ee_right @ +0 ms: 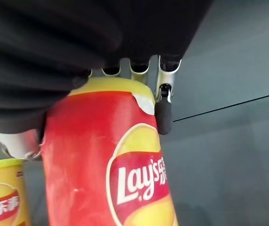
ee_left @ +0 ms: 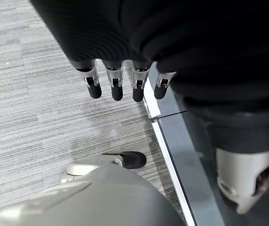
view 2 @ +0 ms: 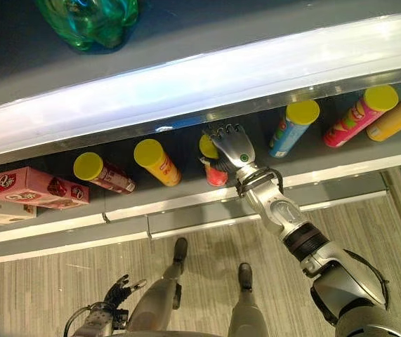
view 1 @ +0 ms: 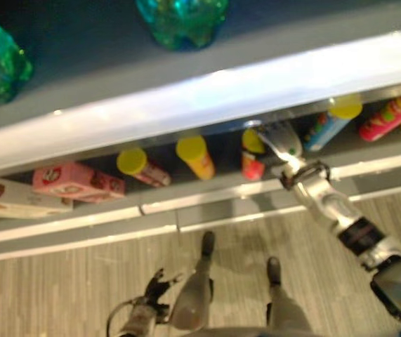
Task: Put the goods on the table back onto the shelves and tidy them up.
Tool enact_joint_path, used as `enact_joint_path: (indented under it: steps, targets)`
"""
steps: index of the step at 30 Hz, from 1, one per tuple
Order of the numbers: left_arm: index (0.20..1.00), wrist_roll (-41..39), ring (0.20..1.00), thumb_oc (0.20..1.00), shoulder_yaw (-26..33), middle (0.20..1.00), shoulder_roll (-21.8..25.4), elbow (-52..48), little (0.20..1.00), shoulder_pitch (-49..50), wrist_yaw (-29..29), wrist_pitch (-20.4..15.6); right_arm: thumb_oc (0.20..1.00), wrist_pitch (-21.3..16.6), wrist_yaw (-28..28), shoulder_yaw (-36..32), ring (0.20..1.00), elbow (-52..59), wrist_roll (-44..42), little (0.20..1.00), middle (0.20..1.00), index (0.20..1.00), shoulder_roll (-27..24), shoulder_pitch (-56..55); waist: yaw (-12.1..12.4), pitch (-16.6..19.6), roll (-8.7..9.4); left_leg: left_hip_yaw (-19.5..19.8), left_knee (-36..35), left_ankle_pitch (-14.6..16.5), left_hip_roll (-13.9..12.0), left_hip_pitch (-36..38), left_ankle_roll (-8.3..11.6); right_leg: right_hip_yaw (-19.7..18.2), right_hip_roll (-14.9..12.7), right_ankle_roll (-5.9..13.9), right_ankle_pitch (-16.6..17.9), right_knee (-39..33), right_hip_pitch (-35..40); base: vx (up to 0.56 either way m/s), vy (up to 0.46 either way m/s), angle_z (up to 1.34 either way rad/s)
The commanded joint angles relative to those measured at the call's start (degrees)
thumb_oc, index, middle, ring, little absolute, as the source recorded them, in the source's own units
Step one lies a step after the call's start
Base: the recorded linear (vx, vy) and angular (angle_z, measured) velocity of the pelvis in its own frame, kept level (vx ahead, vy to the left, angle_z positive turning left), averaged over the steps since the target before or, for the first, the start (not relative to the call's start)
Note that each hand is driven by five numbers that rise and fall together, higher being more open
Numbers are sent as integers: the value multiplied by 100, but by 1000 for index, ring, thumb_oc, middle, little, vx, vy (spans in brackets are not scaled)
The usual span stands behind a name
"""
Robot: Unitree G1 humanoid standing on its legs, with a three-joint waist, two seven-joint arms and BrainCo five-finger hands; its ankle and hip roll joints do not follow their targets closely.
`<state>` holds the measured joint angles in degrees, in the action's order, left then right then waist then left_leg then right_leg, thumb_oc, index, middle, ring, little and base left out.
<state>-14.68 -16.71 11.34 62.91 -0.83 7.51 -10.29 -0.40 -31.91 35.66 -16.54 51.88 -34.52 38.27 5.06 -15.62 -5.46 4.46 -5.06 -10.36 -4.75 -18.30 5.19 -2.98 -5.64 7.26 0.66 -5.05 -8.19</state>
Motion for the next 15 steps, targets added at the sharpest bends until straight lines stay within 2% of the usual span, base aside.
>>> enact_joint_path:
  steps: [1,8,15]
  targets:
    - [1000,115,1000,1000,-420,1000,12,194,1000,-338,169,-151,200,-10,-449,37,200,228,205,200,200,200,-101,527,96,195,-46,95,6,361,126,-222,-48,-436,-110,4,192,5,-417,0,0,0]
    - [1000,170,1000,1000,-528,1000,74,-10,1000,-371,281,-245,200,96,-635,265,200,-130,294,200,200,200,-139,787,148,160,-196,92,6,334,184,-363,-46,-462,-127,19,233,5,-595,-15,-1,-1]
    - [1000,234,1000,1000,-538,1000,124,-142,1000,-389,385,-271,200,219,-766,205,200,-225,327,200,200,200,-168,788,154,149,-272,77,6,334,206,-421,-44,-471,-132,21,235,5,-657,0,0,0]
